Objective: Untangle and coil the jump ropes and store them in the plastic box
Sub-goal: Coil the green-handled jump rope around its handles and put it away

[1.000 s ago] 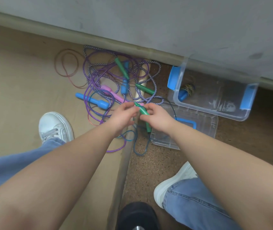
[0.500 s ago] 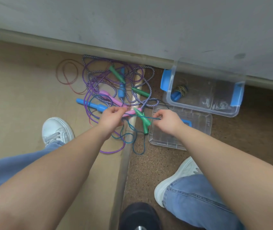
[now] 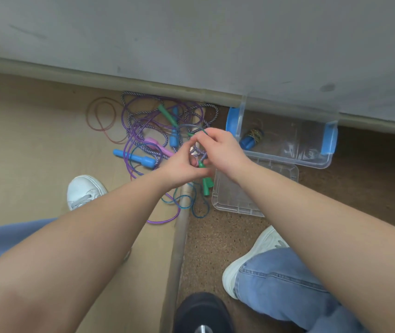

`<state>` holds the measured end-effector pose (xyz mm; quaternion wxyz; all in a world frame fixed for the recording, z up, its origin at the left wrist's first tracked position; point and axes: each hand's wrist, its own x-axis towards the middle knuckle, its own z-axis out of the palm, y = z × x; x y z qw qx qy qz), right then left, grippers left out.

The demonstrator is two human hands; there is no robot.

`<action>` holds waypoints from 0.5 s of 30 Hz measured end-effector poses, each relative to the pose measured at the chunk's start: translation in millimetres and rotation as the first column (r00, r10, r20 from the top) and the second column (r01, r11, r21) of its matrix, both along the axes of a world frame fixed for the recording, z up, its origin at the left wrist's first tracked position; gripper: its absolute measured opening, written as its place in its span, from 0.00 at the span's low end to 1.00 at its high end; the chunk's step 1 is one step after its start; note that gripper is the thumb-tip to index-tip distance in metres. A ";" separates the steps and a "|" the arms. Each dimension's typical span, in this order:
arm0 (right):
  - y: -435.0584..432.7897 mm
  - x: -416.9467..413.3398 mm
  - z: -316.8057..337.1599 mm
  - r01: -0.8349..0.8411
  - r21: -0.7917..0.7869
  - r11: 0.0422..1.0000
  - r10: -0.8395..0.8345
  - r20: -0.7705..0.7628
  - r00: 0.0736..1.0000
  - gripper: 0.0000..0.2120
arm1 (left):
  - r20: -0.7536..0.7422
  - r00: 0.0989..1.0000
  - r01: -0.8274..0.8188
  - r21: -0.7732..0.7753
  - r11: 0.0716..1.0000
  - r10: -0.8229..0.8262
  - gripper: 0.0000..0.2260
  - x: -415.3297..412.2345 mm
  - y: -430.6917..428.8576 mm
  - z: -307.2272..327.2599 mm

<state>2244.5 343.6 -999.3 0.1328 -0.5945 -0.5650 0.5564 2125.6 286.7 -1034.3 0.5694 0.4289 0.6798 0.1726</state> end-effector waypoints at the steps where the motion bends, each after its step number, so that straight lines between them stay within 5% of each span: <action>1: 2.0 -5.3 16.2 0.027 0.059 0.998 -0.026 -0.021 0.999 0.11 | -0.012 1.000 -0.008 0.058 0.998 0.009 0.27 5.4 5.1 10.6; 5: 6.5 -9.0 83.4 0.175 -0.073 0.982 -0.189 -0.310 0.932 0.16 | -0.021 0.994 -0.097 0.220 0.971 0.104 0.06 18.9 18.0 55.2; 9: 10.1 8.9 131.5 0.252 -0.265 0.931 -0.362 -0.567 0.740 0.16 | -0.222 0.973 0.003 0.261 0.965 0.057 0.15 2.3 6.2 75.9; 13: 8.6 25.8 159.6 0.353 -0.371 0.859 -0.512 -0.646 0.566 0.15 | 0.046 0.967 -0.251 0.363 0.897 0.252 0.13 -5.2 -17.3 107.2; 15: 8.5 35.8 170.6 0.368 -0.317 0.874 -0.485 -0.604 0.632 0.14 | 0.178 0.918 -0.395 0.345 0.851 0.354 0.09 -10.6 -24.8 119.5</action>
